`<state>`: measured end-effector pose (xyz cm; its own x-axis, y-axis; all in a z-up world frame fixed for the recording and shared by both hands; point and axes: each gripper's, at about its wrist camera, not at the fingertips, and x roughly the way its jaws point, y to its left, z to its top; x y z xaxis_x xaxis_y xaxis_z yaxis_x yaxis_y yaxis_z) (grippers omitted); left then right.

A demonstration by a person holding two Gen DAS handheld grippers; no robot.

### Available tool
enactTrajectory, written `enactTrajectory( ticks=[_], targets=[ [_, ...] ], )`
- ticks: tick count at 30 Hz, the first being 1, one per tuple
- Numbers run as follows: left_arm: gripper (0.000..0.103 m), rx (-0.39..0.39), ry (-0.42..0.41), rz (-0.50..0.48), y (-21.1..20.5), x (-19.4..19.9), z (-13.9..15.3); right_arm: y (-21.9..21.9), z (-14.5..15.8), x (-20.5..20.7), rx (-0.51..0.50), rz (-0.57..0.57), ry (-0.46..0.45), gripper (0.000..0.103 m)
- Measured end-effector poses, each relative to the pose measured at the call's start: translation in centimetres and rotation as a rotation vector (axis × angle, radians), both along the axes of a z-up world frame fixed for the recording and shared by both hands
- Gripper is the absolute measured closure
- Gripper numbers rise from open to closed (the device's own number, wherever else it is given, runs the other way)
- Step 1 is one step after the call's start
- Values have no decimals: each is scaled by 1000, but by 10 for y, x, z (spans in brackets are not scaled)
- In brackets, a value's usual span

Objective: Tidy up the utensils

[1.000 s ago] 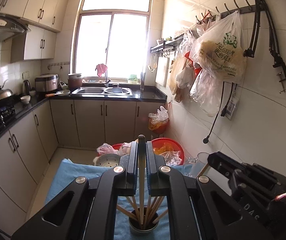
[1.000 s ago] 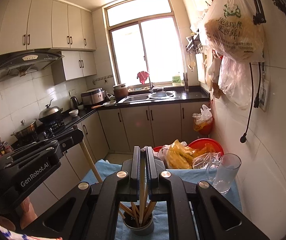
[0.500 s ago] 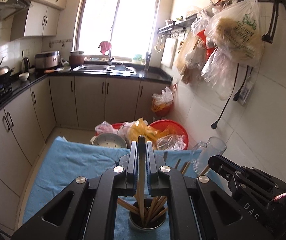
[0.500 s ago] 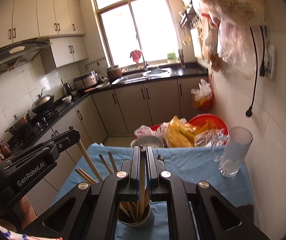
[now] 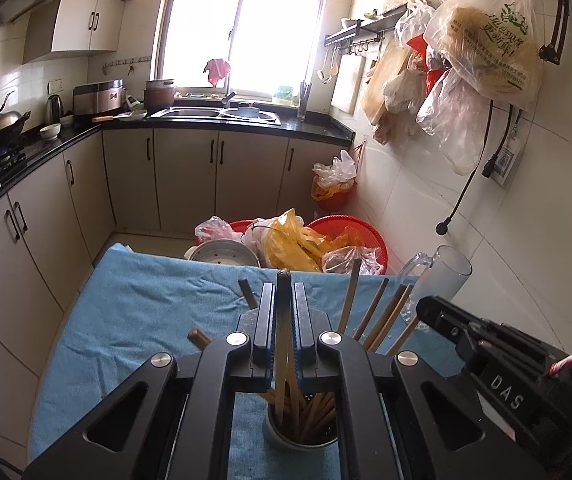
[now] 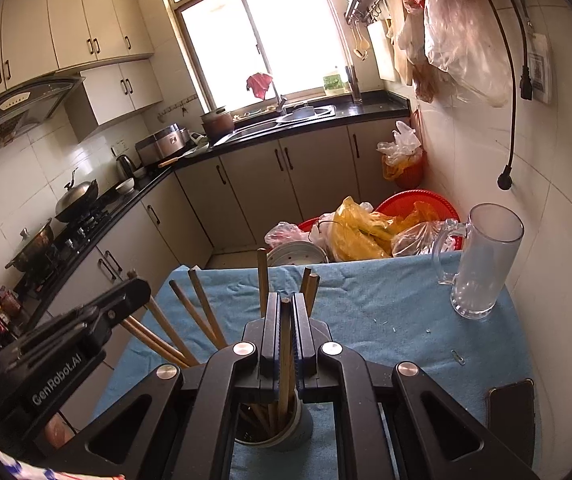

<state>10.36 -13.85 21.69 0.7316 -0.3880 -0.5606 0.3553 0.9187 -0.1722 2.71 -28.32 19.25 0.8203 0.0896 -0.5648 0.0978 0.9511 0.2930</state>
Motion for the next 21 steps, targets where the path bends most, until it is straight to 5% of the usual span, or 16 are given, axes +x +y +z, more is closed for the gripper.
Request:
enactTrajectory(
  ticks=[6,8,10,21],
  targets=[
    [95,17,-7,15,3,-7,-1,3,5,-5,-4,-6,-13,97],
    [87,20,-9,19,5,-12,0,3,7,-9,-5,-9,-22,97],
    [70,20,-17,21,7,-17,3,2,10,-13,-2,-14,-29,95],
    [40,74,-125,35,10,-67,23,-4,21,-45,4,-43,-60,74]
  ],
)
